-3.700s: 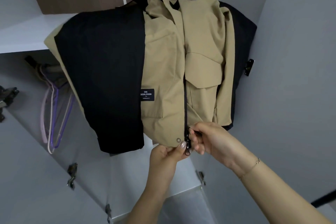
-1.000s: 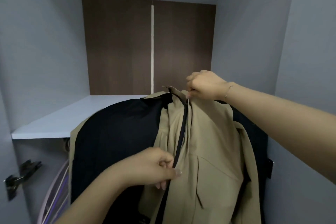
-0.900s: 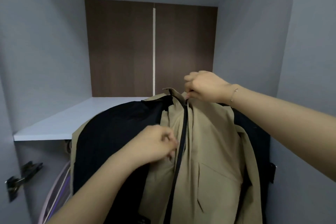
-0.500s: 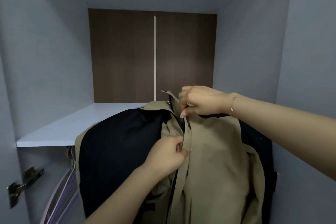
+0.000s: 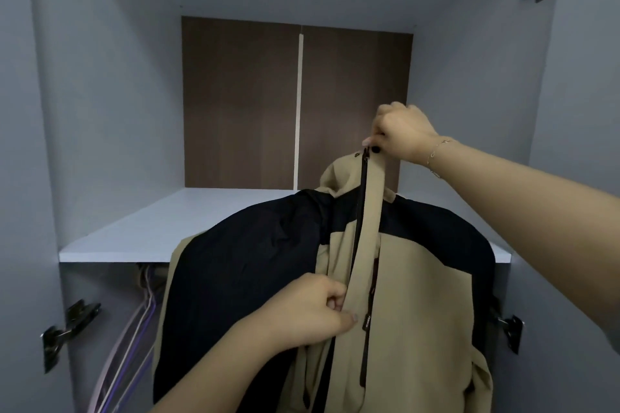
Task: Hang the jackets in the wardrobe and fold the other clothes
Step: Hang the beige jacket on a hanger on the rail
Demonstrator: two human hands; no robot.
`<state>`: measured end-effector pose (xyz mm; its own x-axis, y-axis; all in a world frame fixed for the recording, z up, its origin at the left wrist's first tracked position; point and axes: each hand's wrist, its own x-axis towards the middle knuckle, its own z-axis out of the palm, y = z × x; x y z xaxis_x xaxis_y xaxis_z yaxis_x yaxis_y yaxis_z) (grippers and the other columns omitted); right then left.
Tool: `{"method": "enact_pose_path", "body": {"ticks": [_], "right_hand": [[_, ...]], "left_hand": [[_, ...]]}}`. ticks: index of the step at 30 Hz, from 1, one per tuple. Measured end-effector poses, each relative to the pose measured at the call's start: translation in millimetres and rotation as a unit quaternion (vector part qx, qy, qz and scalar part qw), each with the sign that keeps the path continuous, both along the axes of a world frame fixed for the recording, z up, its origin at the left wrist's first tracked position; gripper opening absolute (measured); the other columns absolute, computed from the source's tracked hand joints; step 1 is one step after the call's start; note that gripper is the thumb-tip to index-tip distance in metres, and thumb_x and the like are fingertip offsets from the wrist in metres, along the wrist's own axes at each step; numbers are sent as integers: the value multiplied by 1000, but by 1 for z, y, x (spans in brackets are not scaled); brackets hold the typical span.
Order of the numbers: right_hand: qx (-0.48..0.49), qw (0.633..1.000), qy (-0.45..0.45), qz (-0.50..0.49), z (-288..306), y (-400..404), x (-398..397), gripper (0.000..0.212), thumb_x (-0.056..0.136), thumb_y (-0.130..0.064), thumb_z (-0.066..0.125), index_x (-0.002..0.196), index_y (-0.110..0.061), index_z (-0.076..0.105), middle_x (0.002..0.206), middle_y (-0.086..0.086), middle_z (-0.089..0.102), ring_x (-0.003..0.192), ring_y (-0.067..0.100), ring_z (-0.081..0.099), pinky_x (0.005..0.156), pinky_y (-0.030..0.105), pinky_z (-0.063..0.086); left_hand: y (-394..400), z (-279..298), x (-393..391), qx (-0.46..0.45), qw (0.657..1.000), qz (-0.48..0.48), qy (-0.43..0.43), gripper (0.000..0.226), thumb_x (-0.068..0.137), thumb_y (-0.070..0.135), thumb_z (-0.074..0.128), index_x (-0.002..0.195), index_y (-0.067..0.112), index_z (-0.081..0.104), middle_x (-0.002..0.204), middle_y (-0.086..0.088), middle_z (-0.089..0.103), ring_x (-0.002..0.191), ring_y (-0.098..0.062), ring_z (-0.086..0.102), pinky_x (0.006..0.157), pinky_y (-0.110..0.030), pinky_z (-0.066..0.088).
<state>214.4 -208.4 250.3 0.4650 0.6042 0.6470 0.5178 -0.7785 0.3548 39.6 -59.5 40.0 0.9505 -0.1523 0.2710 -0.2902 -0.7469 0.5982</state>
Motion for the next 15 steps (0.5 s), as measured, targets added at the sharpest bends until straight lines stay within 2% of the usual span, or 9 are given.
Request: {"method": "enact_pose_path", "body": {"ticks": [2,4,5,7,9,11,15], "right_hand": [[54,998,34,4,4,-5,-4,39,95,-46,53,95,-8,65,103,8,60,93,26,57,80,38,46],[67,996,48,27,4,-9,-12,37,96,-45,52,94,-9,61,96,7,62,86,26,60,74,37,49],[51,997,47,38,3,-9,-17,36,96,-45,52,92,-10,60,94,5,62,84,26,60,72,37,49],[8,997,41,61,-5,-7,-28,30,97,-44,51,86,-16,55,90,-1,59,81,22,58,68,34,46],[-15,996,22,87,-14,-5,-34,26,97,-42,51,82,-21,50,86,-6,52,77,19,54,65,31,38],[-7,996,3,91,-16,-8,-32,27,97,-42,52,80,-21,49,85,-7,50,74,17,50,64,30,37],[46,996,54,54,-17,-27,-16,36,94,-46,56,87,-12,61,85,0,59,78,22,57,66,32,45]], "left_hand": [[-2,11,9,-52,998,14,-32,33,84,42,67,64,23,50,61,15,51,50,2,45,53,-17,40],[-5,31,26,-166,981,50,-87,27,86,52,63,84,26,58,74,9,60,59,-3,59,56,-23,52],[-7,43,37,-204,972,62,-95,32,85,58,60,94,27,57,79,6,61,64,-7,64,59,-27,57],[-15,62,59,-197,975,77,-75,48,82,66,57,107,24,53,84,3,62,72,-14,67,62,-32,58],[-24,67,78,-120,984,94,-90,41,88,59,55,97,20,54,84,0,61,77,-20,65,64,-34,53],[-31,60,88,-70,984,98,-133,30,98,42,49,81,18,53,75,3,56,74,-19,58,64,-33,47],[-30,33,86,-89,984,71,-137,35,99,36,49,70,16,50,62,8,49,56,-5,45,54,-24,36]]}}
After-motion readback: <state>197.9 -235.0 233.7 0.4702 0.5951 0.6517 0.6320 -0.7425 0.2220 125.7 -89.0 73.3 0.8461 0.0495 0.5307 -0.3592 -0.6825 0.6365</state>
